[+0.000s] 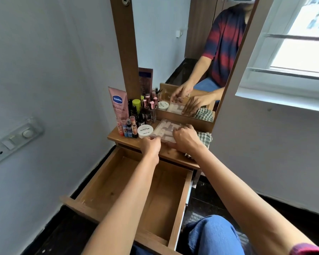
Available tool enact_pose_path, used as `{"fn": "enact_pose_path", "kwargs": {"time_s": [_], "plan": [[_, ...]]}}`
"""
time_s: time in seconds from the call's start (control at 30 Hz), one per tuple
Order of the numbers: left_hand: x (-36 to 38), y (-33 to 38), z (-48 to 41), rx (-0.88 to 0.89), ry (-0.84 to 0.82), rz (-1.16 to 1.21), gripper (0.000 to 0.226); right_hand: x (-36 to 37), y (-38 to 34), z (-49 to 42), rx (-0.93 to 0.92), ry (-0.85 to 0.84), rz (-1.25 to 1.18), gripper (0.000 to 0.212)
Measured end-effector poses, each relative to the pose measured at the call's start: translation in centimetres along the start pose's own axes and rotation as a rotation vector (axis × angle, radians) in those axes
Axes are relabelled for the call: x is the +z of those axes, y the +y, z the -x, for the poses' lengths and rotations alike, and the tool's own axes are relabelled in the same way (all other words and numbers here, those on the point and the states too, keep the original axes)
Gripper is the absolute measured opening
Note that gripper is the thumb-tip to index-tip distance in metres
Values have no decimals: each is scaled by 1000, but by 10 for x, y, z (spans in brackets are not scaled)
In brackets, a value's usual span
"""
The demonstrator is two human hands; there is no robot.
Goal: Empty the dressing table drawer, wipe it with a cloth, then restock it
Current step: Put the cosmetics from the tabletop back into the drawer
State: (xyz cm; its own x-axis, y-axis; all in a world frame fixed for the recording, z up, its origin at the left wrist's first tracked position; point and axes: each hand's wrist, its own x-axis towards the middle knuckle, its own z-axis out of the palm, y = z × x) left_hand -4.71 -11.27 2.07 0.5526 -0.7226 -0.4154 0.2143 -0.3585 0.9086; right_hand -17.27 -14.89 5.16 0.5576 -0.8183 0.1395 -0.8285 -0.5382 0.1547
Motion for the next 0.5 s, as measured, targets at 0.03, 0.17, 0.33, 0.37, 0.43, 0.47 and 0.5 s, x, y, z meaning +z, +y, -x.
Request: {"fn": "enact_pose_path", "kwargs": {"time_s": [0.03, 0.17, 0.33, 0.37, 0.43, 0.47, 0.5], "plan": [[1, 2, -1, -2, -2, 37, 27, 1, 1, 1, -20, 17, 20, 60], [6, 10, 0, -60, -58, 257, 47, 4, 6, 3, -46, 48, 59, 65], [7, 24, 17, -51, 4, 321, 27, -1, 4, 8, -65, 58, 13, 55], [4, 25, 23, -38, 13, 329, 26, -3, 2, 11, -72, 86, -12, 55], [-9, 28, 38, -21, 3, 367, 24, -7, -5, 20, -87, 209, -65, 58], [-18, 27, 44, -22, -6, 387, 25, -8, -11, 27, -89, 294, -98, 60], [-28, 25, 49, -20, -16, 396, 27, -8, -18, 35, -89, 364, -139, 62]]}}
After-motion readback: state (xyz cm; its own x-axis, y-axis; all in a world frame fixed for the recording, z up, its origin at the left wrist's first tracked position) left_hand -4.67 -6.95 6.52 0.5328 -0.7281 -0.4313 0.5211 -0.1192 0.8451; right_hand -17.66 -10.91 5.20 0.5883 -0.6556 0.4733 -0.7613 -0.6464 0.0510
